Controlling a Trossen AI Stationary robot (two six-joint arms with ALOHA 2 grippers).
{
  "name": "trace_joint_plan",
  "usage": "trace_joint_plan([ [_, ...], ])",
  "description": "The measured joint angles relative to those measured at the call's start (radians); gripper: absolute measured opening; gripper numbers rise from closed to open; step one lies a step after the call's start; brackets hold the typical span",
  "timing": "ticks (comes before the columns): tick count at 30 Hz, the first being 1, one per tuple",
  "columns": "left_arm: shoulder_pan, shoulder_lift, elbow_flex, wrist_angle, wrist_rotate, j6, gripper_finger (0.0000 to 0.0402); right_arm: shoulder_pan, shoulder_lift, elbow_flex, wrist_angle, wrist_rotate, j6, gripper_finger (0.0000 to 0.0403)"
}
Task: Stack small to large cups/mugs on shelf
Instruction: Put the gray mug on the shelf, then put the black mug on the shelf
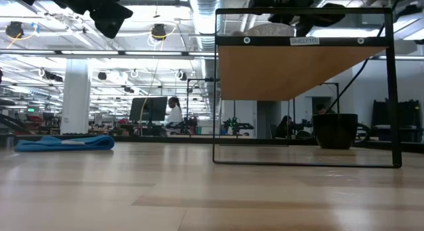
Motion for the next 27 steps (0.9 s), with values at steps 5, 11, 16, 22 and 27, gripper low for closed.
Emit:
trace_joint_plan([
  [5,0.0,0.0,0.0,0.0,0.0,0.0,0.0167,0.0,-0.002,0.008,-0.007,-0.002,0.001,0.0182],
  [11,0.0,0.0,0.0,0.0,0.0,0.0,0.0167,-0.008,-0.005,0.084,-0.031,0.0,0.0,0.0219],
  [16,0.0,0.0,0.0,0.0,0.0,-0.001,0.0167,-0.024,-0.006,0.157,-0.092,0.004,-0.029,0.0228],
  [22,0.0,0.0,0.0,-0.021,0.0,-0.002,0.0167,-0.049,-0.006,0.26,-0.137,0.003,-0.118,0.0225],
  [27,0.0,0.0,0.0,-0.03,0.0,-0.005,0.0167,-0.084,-0.022,0.31,-0.142,-0.005,-0.319,0.0223],
])
